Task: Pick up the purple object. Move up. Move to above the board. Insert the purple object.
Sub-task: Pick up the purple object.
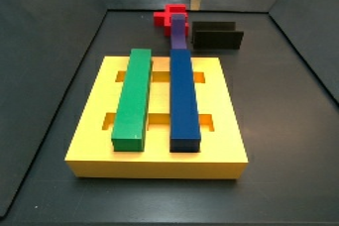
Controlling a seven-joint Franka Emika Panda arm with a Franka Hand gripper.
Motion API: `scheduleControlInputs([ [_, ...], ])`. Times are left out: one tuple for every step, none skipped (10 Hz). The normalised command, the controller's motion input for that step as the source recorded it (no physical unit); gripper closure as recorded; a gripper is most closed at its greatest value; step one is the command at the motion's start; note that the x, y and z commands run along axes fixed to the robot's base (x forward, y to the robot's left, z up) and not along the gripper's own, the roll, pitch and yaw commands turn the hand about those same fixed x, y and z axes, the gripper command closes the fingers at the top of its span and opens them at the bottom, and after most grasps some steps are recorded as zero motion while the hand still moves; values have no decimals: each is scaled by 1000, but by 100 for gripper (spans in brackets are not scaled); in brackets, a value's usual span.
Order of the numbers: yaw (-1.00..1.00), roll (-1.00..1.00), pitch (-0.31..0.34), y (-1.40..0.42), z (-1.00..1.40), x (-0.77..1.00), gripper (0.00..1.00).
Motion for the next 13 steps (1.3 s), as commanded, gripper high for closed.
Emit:
scheduleControlInputs([
  [-83, 103, 247, -166, -574, 6, 0],
  [-129, 84, 263, -231, -551, 0, 0],
  [-171, 9, 224, -254, -489, 0, 0],
  [-263, -7, 186, -106, -286, -11, 0],
  [-320, -34, 159, 0, -154, -143, 0],
  [-263, -67, 76, -20, -166, -83, 0],
  [-137, -84, 0, 0, -220, -97, 0],
  [-83, -131, -59, 0, -134, -306, 0],
  [0, -139, -79, 0, -80, -257, 0],
  [0, -131, -84, 0, -40, -283, 0],
  [40, -100, -66, 0, 0, -51, 0],
  [117, -84, -51, 0, -3, 0, 0],
  [174, -104, -20, 46, -40, 143, 0],
])
